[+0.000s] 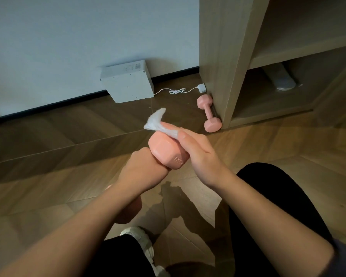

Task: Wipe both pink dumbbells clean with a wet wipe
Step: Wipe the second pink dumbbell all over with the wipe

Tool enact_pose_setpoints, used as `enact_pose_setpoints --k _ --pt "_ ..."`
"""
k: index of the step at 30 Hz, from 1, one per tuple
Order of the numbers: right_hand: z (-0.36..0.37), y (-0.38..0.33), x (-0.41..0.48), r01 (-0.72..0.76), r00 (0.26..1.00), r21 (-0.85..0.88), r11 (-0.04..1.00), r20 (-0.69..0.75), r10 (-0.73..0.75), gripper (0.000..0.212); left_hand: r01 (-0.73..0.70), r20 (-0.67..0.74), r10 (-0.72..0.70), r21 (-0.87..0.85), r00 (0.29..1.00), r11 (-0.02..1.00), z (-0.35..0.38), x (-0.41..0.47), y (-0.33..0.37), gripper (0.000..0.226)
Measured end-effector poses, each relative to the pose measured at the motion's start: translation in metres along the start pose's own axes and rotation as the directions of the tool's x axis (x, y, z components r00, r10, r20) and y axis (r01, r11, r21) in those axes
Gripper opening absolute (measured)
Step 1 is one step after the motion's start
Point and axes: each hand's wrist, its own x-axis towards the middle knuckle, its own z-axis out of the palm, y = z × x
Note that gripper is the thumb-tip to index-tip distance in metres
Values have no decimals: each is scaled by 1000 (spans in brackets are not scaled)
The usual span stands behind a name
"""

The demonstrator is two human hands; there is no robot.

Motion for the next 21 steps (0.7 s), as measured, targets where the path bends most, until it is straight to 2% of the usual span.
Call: enact_pose_setpoints --k 3,7,9,13,15,19,21 --pt "-1 2 -3 14 1000 -39 999 -17 -14 33 13 -8 -13 41 1000 999 -3 4 -5 6" --pt "-5 5 3 -79 995 -116 990 -72 71 43 -16 -11 18 112 1000 994 0 3 -5 10" --pt "-3 4 4 -78 996 -115 990 -57 72 40 -25 12 24 65 1000 998 2 3 -4 14" --pt "2 2 -6 85 995 -146 986 -35 -91 37 54 32 -51 -125 998 991 -2 10 -8 15" --pt "1 5 -7 94 994 -184 978 -46 -104 38 91 22 -88 -171 996 981 -4 11 -10 17" --pt "1 2 0 -27 998 -166 986 -64 16 42 29 26 -28 -50 999 998 3 6 -8 12" --pt "3 0 1 -7 998 -158 987 -59 -2 38 15 47 -12 -60 999 998 6 6 -5 14"
